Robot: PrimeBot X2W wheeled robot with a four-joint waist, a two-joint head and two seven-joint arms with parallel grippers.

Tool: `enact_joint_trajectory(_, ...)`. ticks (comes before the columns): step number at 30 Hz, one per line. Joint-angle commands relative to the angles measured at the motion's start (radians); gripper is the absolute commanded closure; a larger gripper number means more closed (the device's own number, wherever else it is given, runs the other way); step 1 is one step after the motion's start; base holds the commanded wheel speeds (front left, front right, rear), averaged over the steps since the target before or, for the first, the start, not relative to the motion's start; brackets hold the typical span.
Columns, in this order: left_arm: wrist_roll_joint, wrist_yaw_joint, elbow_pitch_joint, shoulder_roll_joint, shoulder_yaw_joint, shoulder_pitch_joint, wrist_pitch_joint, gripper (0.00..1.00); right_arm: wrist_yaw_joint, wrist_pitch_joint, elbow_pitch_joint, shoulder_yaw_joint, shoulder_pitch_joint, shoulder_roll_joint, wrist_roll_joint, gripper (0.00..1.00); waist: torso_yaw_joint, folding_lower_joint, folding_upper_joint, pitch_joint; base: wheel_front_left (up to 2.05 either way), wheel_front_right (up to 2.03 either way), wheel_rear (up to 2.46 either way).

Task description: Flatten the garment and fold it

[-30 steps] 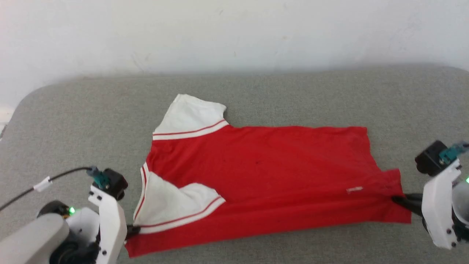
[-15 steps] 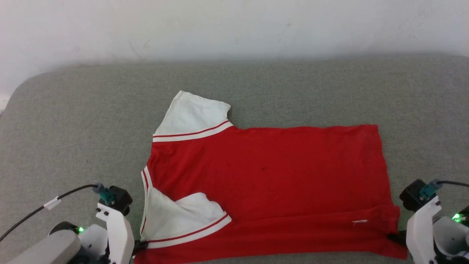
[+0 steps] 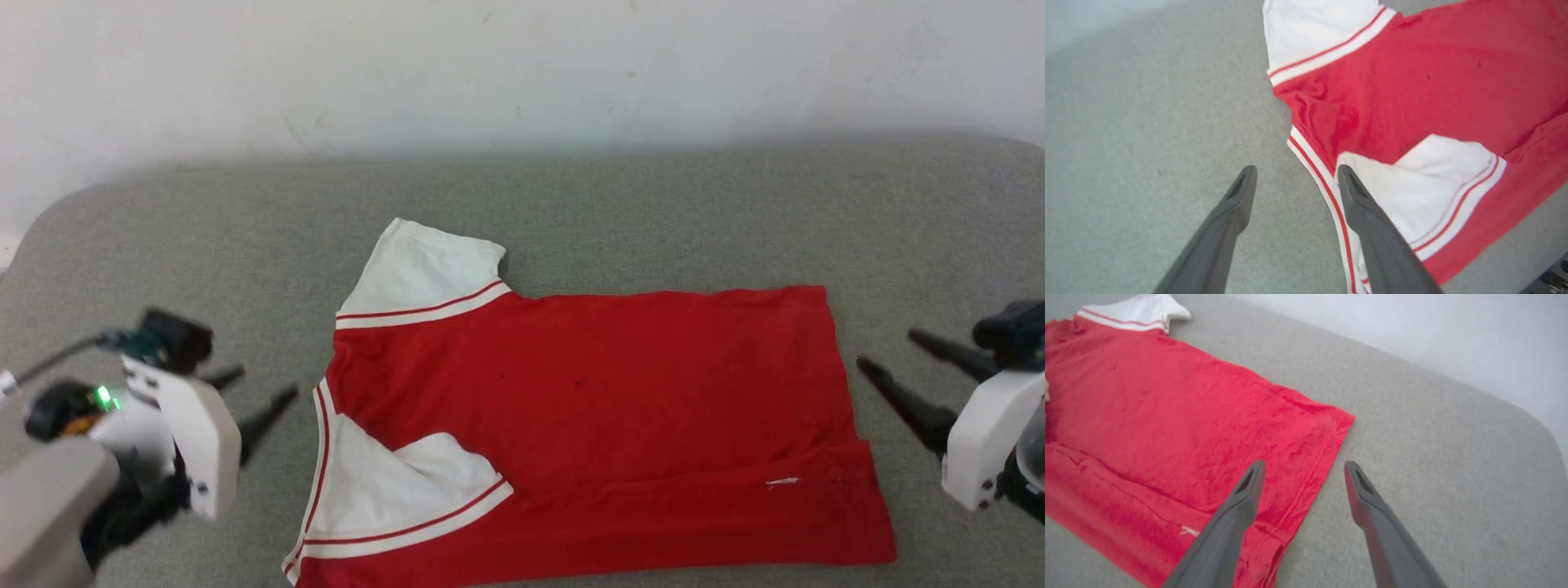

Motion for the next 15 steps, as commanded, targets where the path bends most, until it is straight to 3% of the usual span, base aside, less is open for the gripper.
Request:
enact_joint_trajectory(1, 0.029, 0.021, -0.007, 0.006, 0.027, -0.043, -0.037, 0.00, -0.001, -0.045, -0.009, -0.057, 0.024, 0.033, -0.027, 0.00, -0.007, 0.0000, -0.0001, 0.007, 0.00, 0.00, 0.00)
enact_joint_trajectory(6, 0.096, 0.052, 0.026, -0.012, 0.059, -0.149, -0.071, 0.00, -0.001, -0.152, -0.055, -0.272, 0.086, 0.155, -0.157, 0.00, -0.031, 0.0000, -0.0001, 0.034, 0.00, 0.00, 0.00)
enact_joint_trajectory(15, 0.123, 0.050, 0.170, -0.100, 0.067, -0.379, 0.057, 0.00, -0.001, -0.250, -0.299, -0.568, 0.210, 0.434, -0.388, 0.00, -0.106, 0.0000, -0.0001, 0.143, 0.00, 0.00, 0.00)
